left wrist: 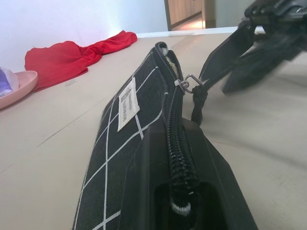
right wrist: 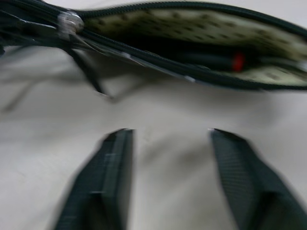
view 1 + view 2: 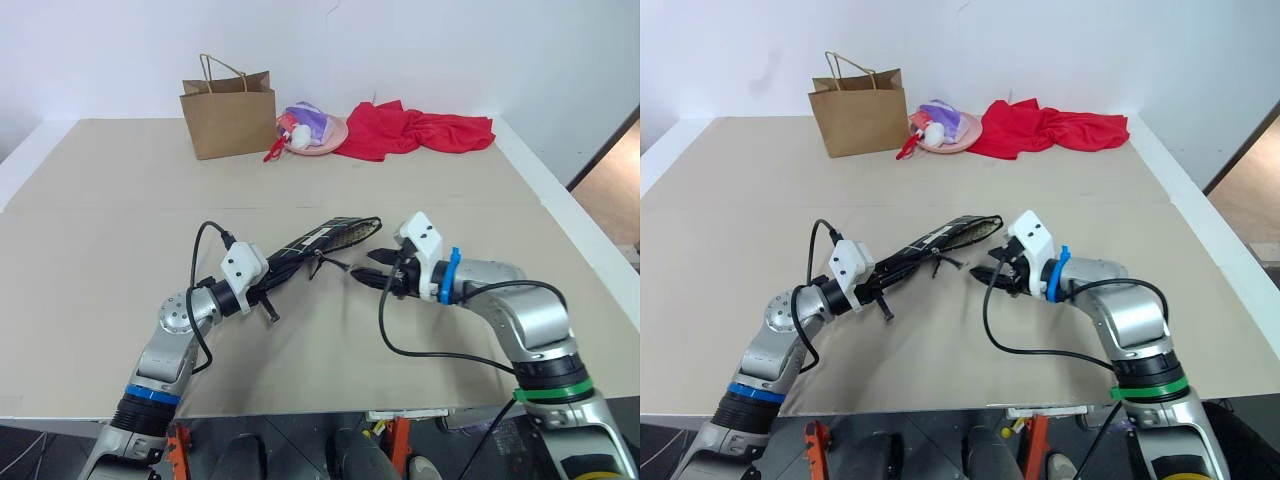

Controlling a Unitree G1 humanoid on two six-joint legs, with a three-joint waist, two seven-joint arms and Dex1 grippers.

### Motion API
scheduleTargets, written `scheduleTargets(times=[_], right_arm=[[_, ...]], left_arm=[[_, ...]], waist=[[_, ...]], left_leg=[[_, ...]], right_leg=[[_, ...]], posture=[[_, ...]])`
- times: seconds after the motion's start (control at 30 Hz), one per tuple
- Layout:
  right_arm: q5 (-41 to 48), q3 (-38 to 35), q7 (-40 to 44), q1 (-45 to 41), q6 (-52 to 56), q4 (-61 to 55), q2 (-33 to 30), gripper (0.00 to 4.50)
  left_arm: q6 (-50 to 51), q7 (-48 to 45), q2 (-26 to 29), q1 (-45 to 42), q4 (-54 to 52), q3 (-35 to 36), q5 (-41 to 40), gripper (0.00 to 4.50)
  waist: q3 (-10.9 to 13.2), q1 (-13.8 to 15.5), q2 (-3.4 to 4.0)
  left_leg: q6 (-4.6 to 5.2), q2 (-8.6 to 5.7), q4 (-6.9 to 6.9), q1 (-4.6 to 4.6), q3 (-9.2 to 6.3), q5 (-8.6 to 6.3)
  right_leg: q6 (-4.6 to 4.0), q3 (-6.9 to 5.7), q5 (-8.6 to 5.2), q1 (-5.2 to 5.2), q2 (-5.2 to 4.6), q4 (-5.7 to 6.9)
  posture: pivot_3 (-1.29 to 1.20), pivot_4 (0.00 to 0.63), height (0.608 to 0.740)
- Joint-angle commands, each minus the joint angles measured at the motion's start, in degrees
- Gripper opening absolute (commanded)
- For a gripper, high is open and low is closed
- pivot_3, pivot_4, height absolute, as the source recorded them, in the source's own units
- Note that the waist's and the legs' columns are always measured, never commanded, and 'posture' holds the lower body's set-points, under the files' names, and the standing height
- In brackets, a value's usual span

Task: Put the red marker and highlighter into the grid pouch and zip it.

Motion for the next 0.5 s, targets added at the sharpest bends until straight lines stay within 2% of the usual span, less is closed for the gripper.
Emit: scheduleTargets(times=[0.03,0.2,0.47,0.5], right_arm=[[0.42,1.62,-0.74,-1.35,0.40,-2.79,2.18,3.54],[-0.21,4.50,-3.36,-4.76,1.20,-0.64,8.26,3.54],[-0.60,5.58,-4.74,-8.33,1.30,2.32,12.73,3.54],[-0.68,5.46,-4.90,-8.49,1.37,2.71,12.80,3.02]], left_arm=[[-0.25,-0.08,0.40,-1.07,-2.14,0.96,-0.87,0.00],[-0.27,-0.07,0.42,-0.98,-2.25,0.96,-0.94,0.00],[-0.44,0.30,0.22,-0.81,-2.27,0.93,-0.75,0.00],[-0.49,0.34,0.21,-0.78,-2.26,0.94,-0.72,0.00]], waist=[[0.00,0.01,0.00],[0.00,-0.09,0.00],[0.00,0.06,0.00],[0.00,0.06,0.00]], left_leg=[[0.00,0.00,0.00,-0.01,0.00,0.00],[0.00,0.02,-0.01,-0.01,0.02,0.00],[-0.01,-0.01,0.01,-0.07,-0.01,0.00],[-0.01,-0.01,0.00,-0.07,-0.01,0.00]], right_leg=[[0.00,0.00,0.00,0.00,0.00,0.00],[-0.03,0.02,0.01,-0.02,0.01,0.00],[-0.09,-0.02,0.05,-0.03,-0.04,0.00],[-0.09,-0.03,0.05,-0.04,-0.04,0.00]], posture=[[0.00,0.150,0.740],[0.00,0.150,0.740],[0.00,0.150,0.740],[0.00,0.150,0.740]])
